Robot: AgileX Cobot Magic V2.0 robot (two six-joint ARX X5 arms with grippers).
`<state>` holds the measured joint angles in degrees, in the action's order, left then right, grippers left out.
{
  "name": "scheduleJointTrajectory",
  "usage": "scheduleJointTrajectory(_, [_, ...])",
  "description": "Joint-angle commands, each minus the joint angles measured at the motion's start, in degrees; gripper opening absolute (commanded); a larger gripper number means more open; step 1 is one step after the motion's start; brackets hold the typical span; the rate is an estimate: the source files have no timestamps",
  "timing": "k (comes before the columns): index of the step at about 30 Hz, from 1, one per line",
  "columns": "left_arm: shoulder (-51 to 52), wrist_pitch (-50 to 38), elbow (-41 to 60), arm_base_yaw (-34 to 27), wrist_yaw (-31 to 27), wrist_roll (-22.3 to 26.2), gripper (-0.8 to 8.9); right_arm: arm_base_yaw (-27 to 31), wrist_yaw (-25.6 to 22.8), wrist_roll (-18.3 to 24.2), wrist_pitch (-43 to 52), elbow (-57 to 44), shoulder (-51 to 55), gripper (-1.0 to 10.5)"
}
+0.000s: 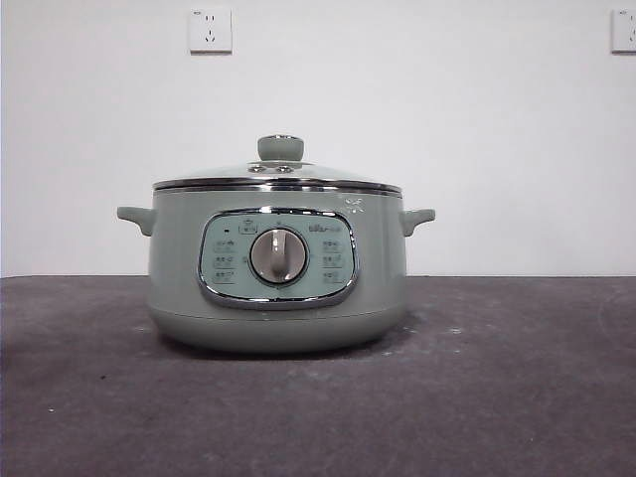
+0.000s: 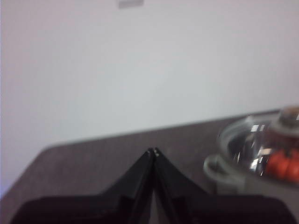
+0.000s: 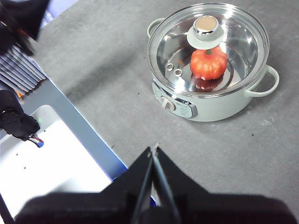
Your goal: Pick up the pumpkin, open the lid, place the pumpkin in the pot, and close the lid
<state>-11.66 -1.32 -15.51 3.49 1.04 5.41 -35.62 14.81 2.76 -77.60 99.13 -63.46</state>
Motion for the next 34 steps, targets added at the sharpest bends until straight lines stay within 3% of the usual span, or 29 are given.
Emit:
scheduleJointTrajectory(1, [2.51,-0.52,4.55,-0.2,-0.96,-1.44,-0.04,-0.07,-0.13,-0.33,-0.94,-0.37,0.17,0.0])
scheduleJointTrajectory(12, [9.38,1.09,14.56,-0.24,-1.07,-2.84,-0.04,-0.07,-0.13,-0.33,-0.94,-0.37,0.17,0.0])
scheduleJointTrajectory(24, [11.58,12.37,15.32,-0.59,-0.98,-4.02,-0.03,-0.07,-0.13,-0.33,-0.94,-0.37,0.17,0.0])
scheduleJointTrajectory(34, [11.58,12.11,15.32,-0.57,-0.9,-4.13,-0.04,-0.07,-0.13,-0.33,-0.94,-0.37,0.17,0.0])
